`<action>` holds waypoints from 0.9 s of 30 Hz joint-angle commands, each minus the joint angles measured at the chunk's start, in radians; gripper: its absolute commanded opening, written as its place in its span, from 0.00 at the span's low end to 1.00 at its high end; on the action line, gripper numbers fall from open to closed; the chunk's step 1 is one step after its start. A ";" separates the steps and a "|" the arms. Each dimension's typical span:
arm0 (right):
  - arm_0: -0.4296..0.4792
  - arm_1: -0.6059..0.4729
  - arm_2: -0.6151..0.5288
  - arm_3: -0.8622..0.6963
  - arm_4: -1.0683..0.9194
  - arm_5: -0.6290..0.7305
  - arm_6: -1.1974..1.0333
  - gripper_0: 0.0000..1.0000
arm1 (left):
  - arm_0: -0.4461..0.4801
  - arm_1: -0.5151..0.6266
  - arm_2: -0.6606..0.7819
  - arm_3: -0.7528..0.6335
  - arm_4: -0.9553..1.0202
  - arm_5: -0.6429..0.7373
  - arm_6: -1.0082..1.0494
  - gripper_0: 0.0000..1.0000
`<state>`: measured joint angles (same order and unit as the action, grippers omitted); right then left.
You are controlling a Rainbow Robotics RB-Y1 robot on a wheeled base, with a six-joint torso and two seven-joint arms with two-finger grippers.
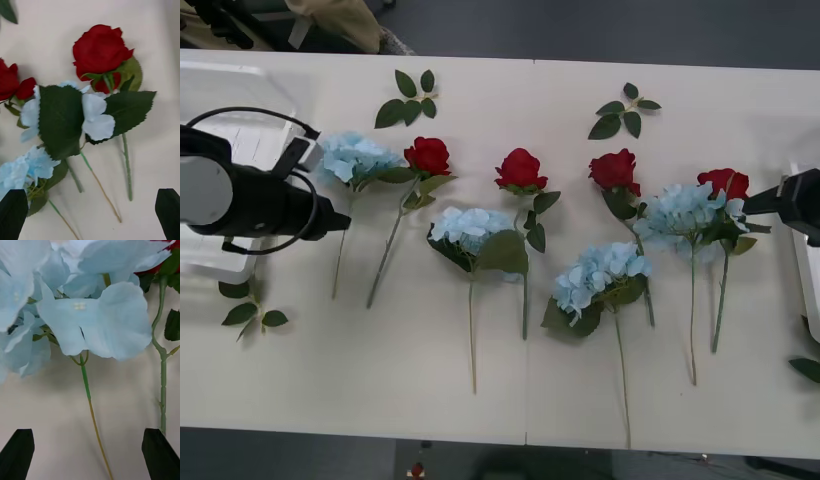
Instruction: Put the red flowers into the right box and the blue flowers into the left box
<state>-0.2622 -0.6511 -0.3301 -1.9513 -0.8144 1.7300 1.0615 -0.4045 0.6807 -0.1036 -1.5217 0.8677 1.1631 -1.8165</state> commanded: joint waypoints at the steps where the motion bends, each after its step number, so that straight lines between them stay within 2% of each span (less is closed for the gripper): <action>1: -0.022 -0.022 0.022 0.018 0.067 -0.032 -0.048 1.00 | -0.059 0.007 -0.045 0.060 -0.012 -0.057 -0.011 0.83; 13: -0.022 -0.024 0.145 0.149 0.225 -0.205 -0.026 1.00 | -0.172 -0.001 -0.179 0.229 -0.032 -0.126 -0.011 0.82; 17: -0.022 -0.024 0.177 0.184 0.253 -0.253 -0.015 1.00 | -0.203 -0.023 -0.192 0.278 -0.035 -0.128 -0.011 0.77; 23: -0.022 -0.032 0.237 0.236 0.265 -0.340 -0.002 1.00 | -0.232 -0.052 -0.191 0.345 -0.044 -0.129 -0.011 0.76; 25: -0.022 -0.032 0.255 0.246 0.273 -0.362 0.002 1.00 | -0.234 -0.053 -0.191 0.347 -0.049 -0.131 -0.011 0.71; 26: -0.022 -0.032 0.263 0.250 0.277 -0.371 0.002 1.00 | -0.234 -0.053 -0.192 0.347 -0.050 -0.131 -0.011 0.63; 27: -0.022 -0.032 0.276 0.256 0.281 -0.385 0.005 1.00 | -0.234 -0.055 -0.192 0.348 -0.053 -0.131 -0.011 0.46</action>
<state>-0.2622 -0.6514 -0.0662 -1.6917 -0.5448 1.3663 1.0617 -0.6119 0.6175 -0.3070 -1.1632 0.8264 1.0450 -1.8165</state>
